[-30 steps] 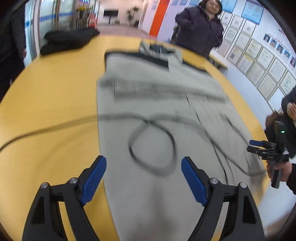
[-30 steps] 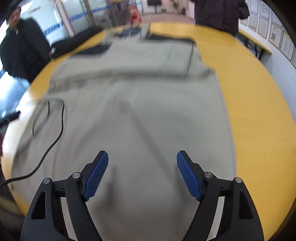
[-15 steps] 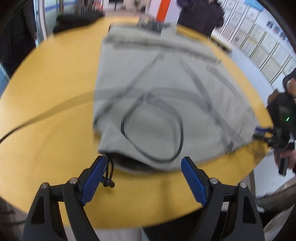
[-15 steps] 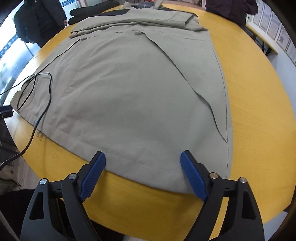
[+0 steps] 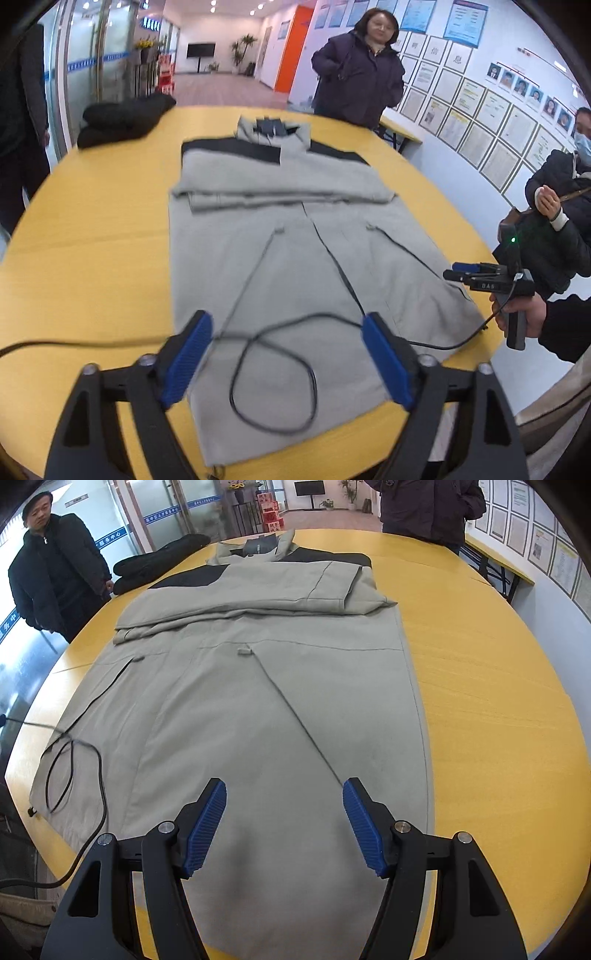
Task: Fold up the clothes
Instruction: 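Move both grippers to the jacket hem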
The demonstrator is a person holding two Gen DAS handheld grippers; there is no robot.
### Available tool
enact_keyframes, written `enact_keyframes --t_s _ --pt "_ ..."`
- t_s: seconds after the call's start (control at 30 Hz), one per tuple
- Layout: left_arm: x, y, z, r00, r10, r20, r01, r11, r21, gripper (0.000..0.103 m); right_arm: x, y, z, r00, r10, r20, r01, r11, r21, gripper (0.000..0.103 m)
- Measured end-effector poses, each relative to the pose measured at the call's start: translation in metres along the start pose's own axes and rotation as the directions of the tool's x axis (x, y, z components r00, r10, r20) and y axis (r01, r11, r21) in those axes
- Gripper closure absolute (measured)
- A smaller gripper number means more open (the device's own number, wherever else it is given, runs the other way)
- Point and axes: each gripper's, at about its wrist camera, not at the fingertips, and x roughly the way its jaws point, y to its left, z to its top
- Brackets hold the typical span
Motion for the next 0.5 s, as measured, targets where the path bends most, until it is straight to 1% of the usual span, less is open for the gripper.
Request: enact_keyframes --t_s 0.1,0.13,0.17,0.2,0.27,0.3,0.33,0.37,0.4,0.5 --pt "0.050 0.005 -0.006 0.997 0.005 -0.080 -0.005 1.000 0.010 0.012 0.008 -0.009 0.000 1.000 -0.008 -0.008 0.008 1.000 -0.002 0.036" --pt "0.067 0.010 -0.012 0.994 0.009 -0.107 -0.009 1.000 -0.003 0.014 0.012 -0.013 -0.001 1.000 -0.012 -0.014 0.012 1.000 -0.002 0.036" --pt "0.084 0.016 -0.019 0.990 0.010 -0.139 -0.014 0.999 -0.029 0.018 0.016 -0.017 -0.004 0.999 -0.022 -0.028 0.022 1.000 0.000 0.036" --pt "0.097 0.021 -0.027 0.985 0.015 -0.169 -0.024 0.999 -0.048 0.018 0.021 -0.022 -0.006 0.998 -0.033 -0.047 0.034 0.999 0.002 0.036" --pt "0.108 0.025 -0.041 0.980 0.022 -0.197 -0.032 0.998 -0.047 0.019 0.031 -0.029 -0.017 0.993 -0.050 -0.107 0.049 0.999 -0.013 0.036" --pt "0.112 0.026 -0.048 0.978 0.025 -0.208 -0.035 0.998 -0.043 0.019 0.032 -0.027 -0.024 0.991 -0.062 -0.117 0.058 0.997 -0.045 0.037" --pt "0.112 0.025 -0.053 0.978 0.033 -0.205 -0.040 0.999 -0.034 0.019 0.031 -0.024 -0.031 0.991 -0.077 -0.114 0.067 0.994 -0.084 0.036" --pt "0.111 0.024 -0.056 0.980 0.042 -0.197 -0.047 0.999 -0.023 0.018 0.029 -0.023 -0.037 0.991 -0.082 -0.107 0.072 0.993 -0.092 0.035" --pt "0.109 0.022 -0.060 0.981 0.051 -0.188 -0.054 0.998 -0.011 0.018 0.027 -0.023 -0.042 0.992 -0.083 -0.098 0.075 0.994 -0.084 0.032" --pt "0.105 0.016 -0.070 0.982 0.078 -0.173 -0.077 0.997 0.017 0.018 0.021 -0.022 -0.055 0.992 -0.097 -0.082 0.094 0.995 -0.036 0.030"
